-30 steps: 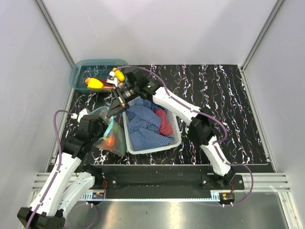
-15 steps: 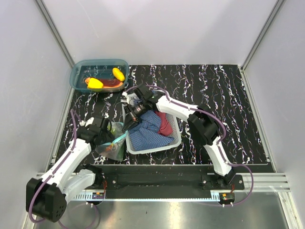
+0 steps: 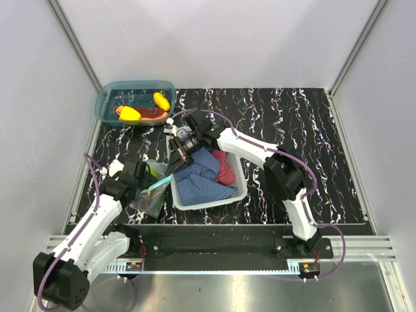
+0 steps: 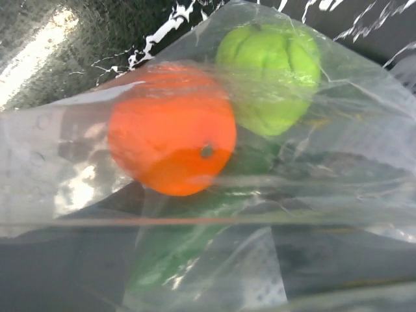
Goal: Open the zip-top bag and remove the fake food
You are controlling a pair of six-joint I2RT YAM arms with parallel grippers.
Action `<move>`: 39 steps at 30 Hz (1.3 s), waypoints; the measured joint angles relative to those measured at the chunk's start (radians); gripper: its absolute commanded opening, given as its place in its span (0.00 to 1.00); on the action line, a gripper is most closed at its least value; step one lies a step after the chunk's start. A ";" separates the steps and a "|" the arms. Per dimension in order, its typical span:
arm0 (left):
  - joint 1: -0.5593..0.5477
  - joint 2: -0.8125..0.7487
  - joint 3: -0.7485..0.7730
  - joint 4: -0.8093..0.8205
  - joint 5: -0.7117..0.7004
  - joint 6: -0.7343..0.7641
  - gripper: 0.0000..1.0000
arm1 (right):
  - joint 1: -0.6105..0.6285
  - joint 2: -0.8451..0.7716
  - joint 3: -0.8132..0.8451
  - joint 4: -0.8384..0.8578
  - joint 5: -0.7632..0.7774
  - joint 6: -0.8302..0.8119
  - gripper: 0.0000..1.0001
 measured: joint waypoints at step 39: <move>0.090 0.229 -0.024 0.150 -0.096 -0.206 0.00 | 0.015 -0.002 -0.039 0.070 0.037 0.051 0.00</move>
